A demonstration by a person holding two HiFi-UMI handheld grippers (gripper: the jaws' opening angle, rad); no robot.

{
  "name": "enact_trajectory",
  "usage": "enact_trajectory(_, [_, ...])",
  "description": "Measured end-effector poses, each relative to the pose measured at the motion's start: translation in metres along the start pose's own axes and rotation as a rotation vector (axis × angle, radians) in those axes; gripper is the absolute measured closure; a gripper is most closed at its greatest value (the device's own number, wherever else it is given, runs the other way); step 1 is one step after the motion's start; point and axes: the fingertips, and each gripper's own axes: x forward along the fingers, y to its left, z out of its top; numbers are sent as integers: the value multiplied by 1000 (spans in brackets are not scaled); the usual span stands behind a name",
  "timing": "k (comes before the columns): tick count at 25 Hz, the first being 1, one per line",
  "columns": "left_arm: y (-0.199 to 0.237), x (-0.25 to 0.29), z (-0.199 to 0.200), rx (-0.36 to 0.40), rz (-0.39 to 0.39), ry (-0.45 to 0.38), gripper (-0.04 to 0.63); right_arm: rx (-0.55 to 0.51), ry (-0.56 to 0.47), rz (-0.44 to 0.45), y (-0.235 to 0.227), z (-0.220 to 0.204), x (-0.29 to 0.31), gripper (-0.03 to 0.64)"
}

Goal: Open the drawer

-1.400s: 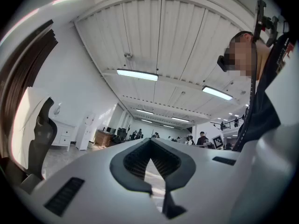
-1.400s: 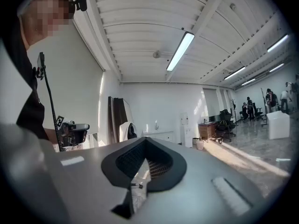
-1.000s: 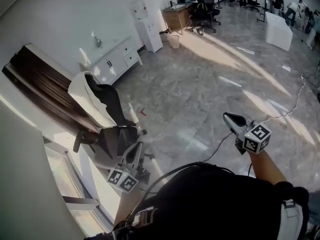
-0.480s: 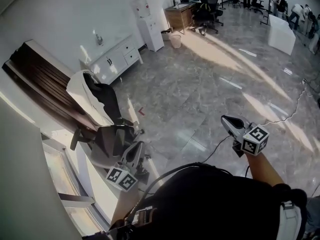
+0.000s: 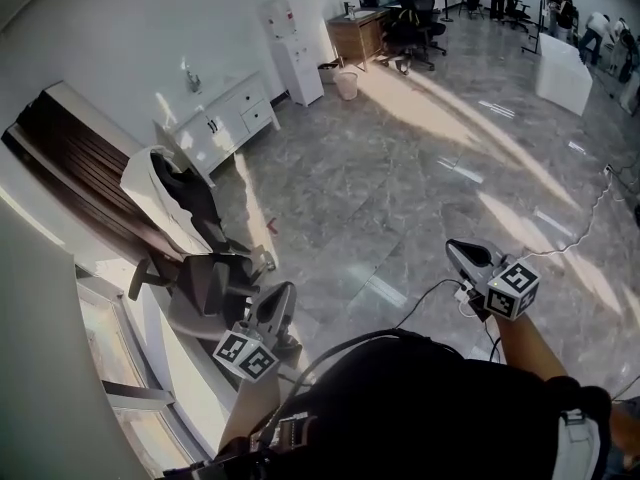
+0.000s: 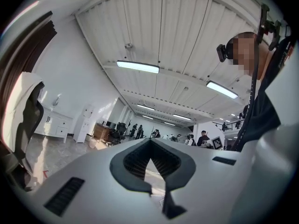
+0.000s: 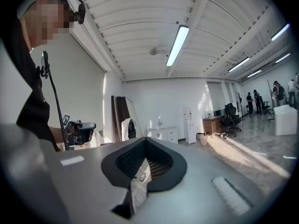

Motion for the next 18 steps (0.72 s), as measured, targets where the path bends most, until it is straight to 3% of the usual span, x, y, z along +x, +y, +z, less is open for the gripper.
enact_trajectory(4, [-20, 25, -13, 5, -16, 23, 595, 11, 5, 2, -23, -6, -11, 618])
enact_trajectory(10, [-16, 29, -11, 5, 13, 36, 595, 29, 17, 13, -33, -17, -7, 618])
enact_trajectory(18, [33, 53, -13, -12, 5, 37, 595, 18, 45, 15, -46, -26, 41, 618])
